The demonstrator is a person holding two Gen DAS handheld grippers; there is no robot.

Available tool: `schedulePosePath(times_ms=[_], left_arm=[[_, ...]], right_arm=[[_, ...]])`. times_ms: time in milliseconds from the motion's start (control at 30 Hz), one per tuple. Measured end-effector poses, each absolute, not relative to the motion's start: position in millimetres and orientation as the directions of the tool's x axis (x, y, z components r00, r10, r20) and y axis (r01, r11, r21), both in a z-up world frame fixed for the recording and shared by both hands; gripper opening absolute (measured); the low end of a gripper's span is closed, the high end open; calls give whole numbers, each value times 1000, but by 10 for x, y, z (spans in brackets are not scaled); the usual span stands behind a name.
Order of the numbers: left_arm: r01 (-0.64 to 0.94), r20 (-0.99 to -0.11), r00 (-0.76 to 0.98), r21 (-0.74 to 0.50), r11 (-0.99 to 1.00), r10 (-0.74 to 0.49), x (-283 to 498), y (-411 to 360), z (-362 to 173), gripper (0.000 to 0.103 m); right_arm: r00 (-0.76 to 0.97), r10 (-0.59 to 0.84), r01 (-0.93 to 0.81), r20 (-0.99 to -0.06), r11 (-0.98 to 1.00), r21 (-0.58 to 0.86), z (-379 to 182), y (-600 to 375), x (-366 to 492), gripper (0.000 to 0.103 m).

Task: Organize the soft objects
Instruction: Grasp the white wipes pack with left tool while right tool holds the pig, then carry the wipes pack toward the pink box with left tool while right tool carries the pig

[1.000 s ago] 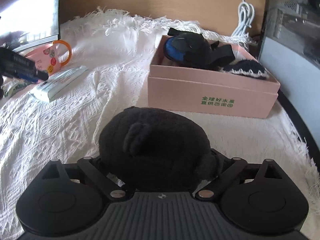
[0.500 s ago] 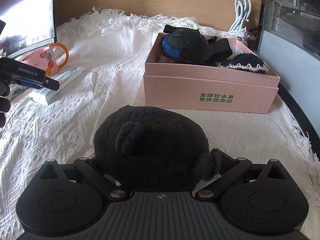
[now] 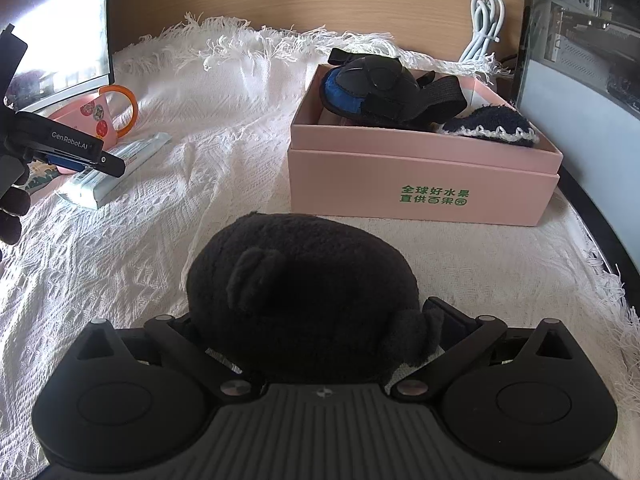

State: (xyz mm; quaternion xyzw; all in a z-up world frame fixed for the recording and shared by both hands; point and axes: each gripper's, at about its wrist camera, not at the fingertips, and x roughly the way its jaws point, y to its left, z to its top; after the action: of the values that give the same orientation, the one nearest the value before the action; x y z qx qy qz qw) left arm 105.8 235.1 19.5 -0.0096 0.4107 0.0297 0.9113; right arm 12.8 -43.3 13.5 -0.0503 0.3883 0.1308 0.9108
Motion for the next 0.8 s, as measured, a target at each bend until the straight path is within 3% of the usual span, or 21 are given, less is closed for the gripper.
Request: schedulePosePath(times_ms=[200,433,533,567,800], left_arm=[[-52,-746,663,31,998,58,1074,2342,158,83],[-95,-768,640,-46,994,26,1121,2511,55,97],[-71,-755,655,-62,996,-1,1094,2504,58,89],[-55,-749,663,-62,997,-10,1074,2479,68,81],[-27,-753,655,-100,995,-58,794,2416,120,80]], right_arm=[[663,200,-278,-721,961,10,134,-433,129,103],[662,201,-280,-722,960,12,133,-435,131,103],[662,201,-279,-722,960,12,132,-432,131,103],[662,201,-279,-722,960,11,132,-432,131,103],[657,207,-283,-725,959,17,133,-425,142,103]])
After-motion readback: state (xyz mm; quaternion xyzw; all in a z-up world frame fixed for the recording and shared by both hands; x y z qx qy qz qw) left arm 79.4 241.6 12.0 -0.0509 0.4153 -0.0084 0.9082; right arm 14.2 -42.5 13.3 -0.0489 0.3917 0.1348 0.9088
